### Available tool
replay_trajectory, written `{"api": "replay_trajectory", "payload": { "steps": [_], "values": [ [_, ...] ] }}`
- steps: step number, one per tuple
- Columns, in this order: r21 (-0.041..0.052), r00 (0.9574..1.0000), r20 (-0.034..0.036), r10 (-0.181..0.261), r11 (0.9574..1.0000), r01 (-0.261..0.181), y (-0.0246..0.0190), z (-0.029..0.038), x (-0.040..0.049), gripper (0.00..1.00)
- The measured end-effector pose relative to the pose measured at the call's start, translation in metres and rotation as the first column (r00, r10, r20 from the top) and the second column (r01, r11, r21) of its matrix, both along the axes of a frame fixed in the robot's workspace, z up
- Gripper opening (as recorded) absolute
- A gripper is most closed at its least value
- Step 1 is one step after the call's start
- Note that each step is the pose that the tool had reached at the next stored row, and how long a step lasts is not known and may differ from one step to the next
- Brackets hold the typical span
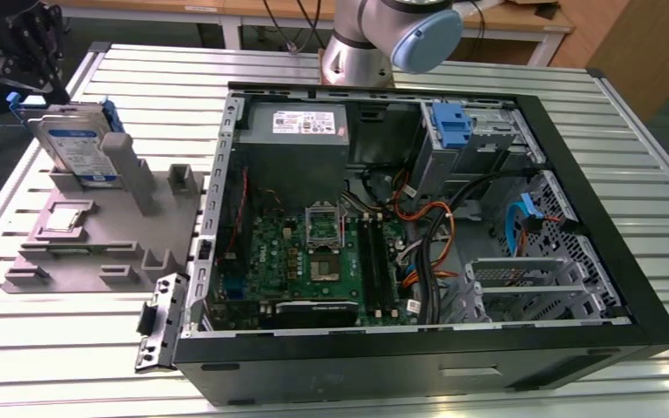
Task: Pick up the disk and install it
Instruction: 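Pick up the disk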
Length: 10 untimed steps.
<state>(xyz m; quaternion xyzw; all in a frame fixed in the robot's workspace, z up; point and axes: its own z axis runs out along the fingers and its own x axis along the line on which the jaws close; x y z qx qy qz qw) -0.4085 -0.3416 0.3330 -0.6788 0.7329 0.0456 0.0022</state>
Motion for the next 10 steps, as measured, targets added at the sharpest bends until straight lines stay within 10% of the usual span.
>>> {"api": "replay_trajectory", "payload": {
  "steps": [5, 10],
  "values": [
    [0.0, 1.0, 0.0, 0.0, 1.0, 0.0, 0.0001, 0.0, 0.0, 0.11],
    [0.0, 1.0, 0.0, 0.0, 1.0, 0.0, 0.0001, 0.0, 0.0, 0.35]
  ]
}}
